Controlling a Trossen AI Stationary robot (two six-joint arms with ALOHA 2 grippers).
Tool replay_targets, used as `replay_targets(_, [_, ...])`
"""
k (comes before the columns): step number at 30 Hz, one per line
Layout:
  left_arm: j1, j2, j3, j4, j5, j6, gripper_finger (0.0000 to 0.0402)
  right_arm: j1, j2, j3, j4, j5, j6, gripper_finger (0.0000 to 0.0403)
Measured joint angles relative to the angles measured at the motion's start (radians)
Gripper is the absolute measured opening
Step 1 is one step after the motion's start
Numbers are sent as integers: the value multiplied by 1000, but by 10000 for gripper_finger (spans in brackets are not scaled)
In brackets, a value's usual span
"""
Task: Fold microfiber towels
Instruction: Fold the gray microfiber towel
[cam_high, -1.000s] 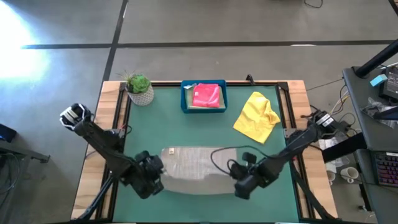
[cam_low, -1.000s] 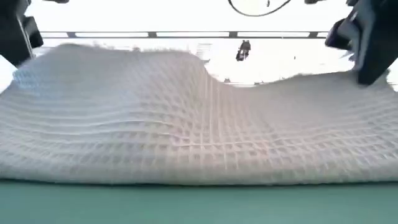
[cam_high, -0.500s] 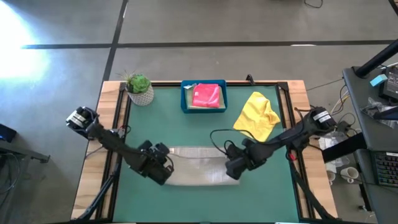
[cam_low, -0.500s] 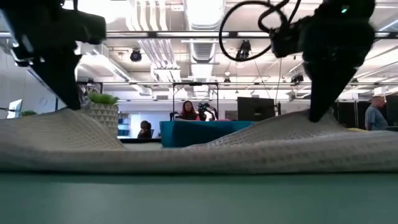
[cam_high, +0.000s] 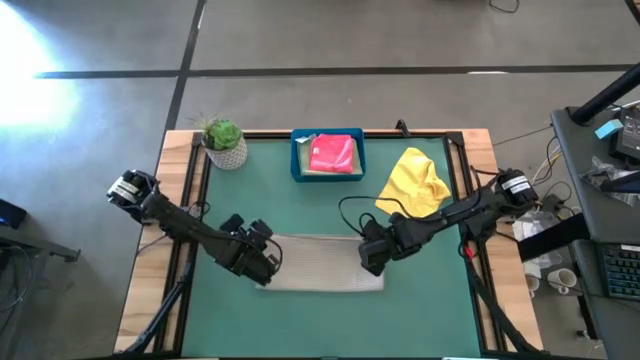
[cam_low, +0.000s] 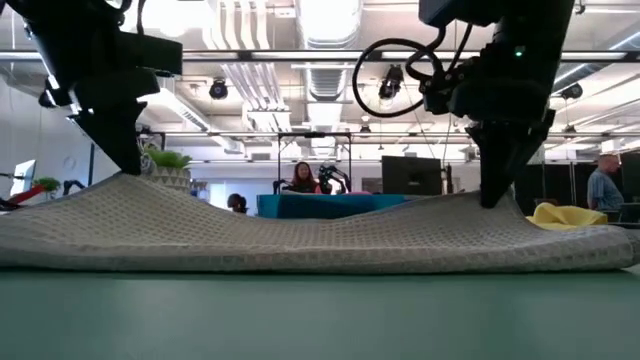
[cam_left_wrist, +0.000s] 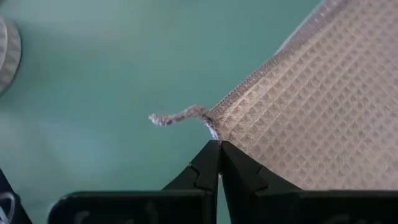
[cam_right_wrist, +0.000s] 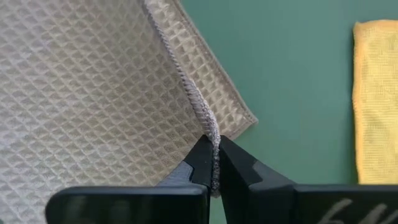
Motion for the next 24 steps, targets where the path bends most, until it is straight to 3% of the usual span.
replay_targets(7, [11, 0, 0, 1, 0, 35, 0, 1, 0, 0, 4, -1, -53, 13])
replay_targets(12, [11, 0, 0, 9, 8, 38, 12, 1, 0, 0, 7, -1, -63, 56])
replay_targets(20, [12, 0, 0, 7, 13, 39, 108, -1, 0, 0, 6, -1, -30, 128])
replay_targets(24, [29, -26, 19, -8, 116, 43, 146, -1, -17, 6, -5, -10, -48, 132])
